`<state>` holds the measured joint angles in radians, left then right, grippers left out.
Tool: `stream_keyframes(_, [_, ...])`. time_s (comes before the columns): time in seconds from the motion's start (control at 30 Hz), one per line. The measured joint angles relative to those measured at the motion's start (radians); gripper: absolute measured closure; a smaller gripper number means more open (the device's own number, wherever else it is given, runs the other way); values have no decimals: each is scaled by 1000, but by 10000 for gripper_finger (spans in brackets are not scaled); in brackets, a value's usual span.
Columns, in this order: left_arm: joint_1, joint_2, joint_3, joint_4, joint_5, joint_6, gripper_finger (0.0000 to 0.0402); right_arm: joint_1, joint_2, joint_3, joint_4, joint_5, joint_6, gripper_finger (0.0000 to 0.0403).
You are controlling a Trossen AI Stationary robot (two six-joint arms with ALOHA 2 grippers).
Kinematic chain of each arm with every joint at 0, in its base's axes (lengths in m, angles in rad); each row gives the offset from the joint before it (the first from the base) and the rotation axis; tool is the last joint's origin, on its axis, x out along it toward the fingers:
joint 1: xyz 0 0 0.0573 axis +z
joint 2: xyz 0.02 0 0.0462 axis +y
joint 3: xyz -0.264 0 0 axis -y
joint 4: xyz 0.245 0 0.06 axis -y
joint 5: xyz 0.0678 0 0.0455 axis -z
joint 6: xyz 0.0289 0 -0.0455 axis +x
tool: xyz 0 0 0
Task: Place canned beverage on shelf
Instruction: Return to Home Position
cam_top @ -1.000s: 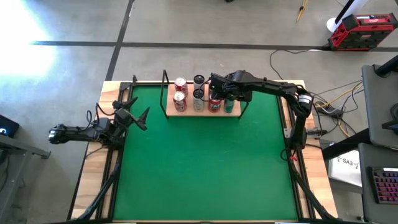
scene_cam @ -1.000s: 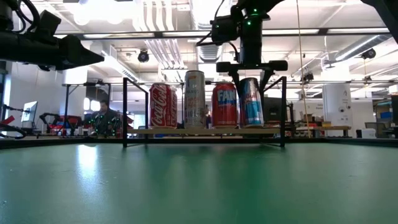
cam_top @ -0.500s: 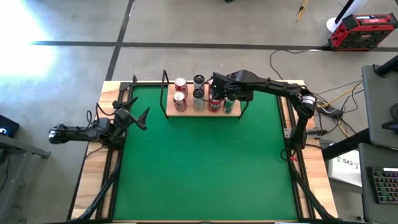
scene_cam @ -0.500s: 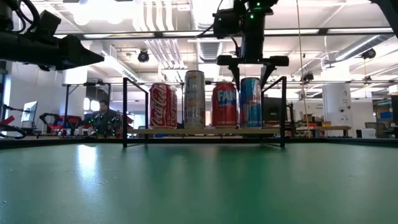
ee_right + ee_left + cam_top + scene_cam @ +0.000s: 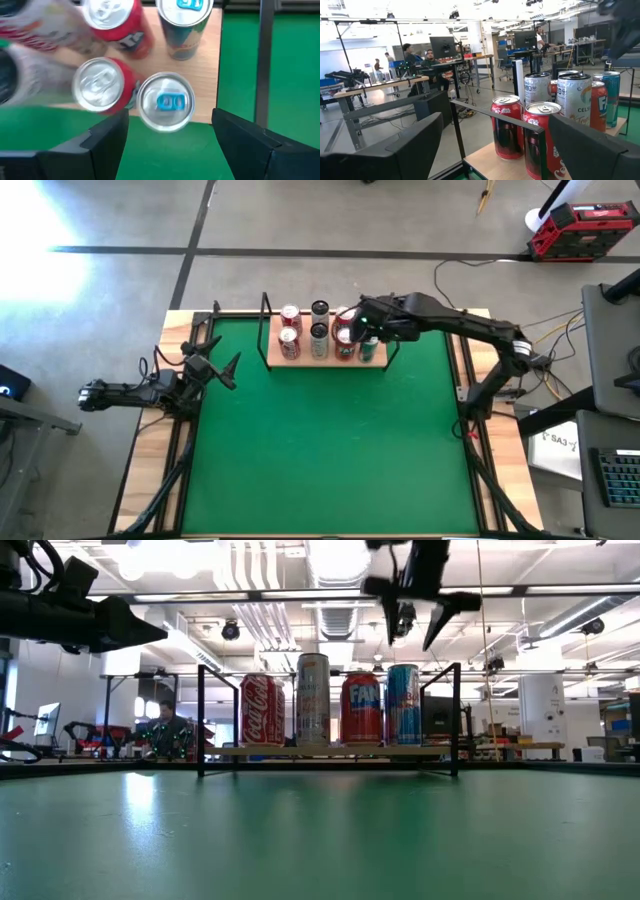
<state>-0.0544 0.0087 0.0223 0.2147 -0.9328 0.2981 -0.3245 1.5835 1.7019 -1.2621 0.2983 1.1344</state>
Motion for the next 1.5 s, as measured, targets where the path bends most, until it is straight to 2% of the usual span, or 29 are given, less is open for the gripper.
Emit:
stream_keyframes(0.23, [0,0,0,0,0,0,56,126,-121,-90,31,51,0,137])
stream_keyframes(0.4, [0,0,0,0,0,0,56,246,-258,-299,194,117,32,162])
stream_keyframes(0.57, [0,0,0,0,0,0,56,341,-422,-498,399,132,5,189])
stream_keyframes(0.77, [0,0,0,0,0,0,56,415,-592,-777,680,129,-102,206])
stream_keyframes(0.87, [0,0,0,0,0,0,56,438,-669,-930,881,89,-173,207])
stream_keyframes(1.03, [0,0,0,0,0,0,56,454,-779,-1157,1229,-46,-355,207])
stream_keyframes(1.13, [0,0,0,0,0,0,56,454,-823,-1261,1378,-115,-475,207])
stream_keyframes(1.33, [0,0,0,0,0,0,56,453,-869,-1453,1679,-189,-707,207])
stream_keyframes(1.5, [0,0,0,0,0,0,56,451,-890,-1601,1941,-196,-792,207])
